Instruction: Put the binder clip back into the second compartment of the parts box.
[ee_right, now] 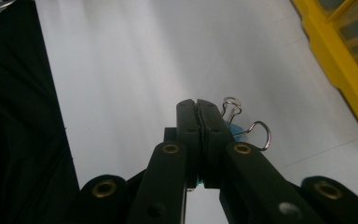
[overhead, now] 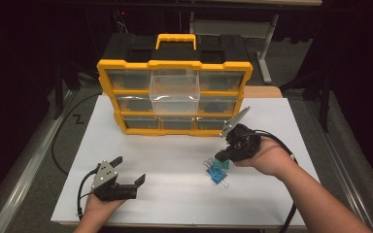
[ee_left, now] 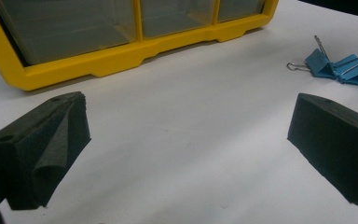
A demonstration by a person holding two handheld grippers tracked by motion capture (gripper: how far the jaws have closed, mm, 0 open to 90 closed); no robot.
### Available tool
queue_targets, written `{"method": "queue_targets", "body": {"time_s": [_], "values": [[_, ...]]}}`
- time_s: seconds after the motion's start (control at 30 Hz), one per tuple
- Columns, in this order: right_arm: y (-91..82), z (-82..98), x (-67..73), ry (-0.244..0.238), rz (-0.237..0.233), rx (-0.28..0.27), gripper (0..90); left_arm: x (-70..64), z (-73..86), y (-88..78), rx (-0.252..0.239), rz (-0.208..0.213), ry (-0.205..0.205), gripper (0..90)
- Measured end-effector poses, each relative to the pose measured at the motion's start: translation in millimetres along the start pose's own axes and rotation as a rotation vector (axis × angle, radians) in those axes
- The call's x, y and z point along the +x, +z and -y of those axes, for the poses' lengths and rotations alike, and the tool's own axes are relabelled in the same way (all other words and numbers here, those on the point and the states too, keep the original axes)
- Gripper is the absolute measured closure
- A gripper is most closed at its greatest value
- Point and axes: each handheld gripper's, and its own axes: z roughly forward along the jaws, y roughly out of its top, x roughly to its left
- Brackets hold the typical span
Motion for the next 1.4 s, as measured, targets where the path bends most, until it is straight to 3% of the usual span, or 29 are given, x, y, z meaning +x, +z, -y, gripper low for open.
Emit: {"method": "queue_targets", "body": {"time_s": [0.7, 1.4], "values": [[-77.9, -57.9, 11.5, -0.088, 0.027, 0.016, 90.0, -0.2, -0.5, -1.5, -0.016, 0.016, -0.004, 0.1], [-149.9, -122.7, 14.8, -0.15, 0.111, 0.022, 90.0, 0.2, -0.6, -3.4, -0.024, 0.021, -0.005, 0.1]]}}
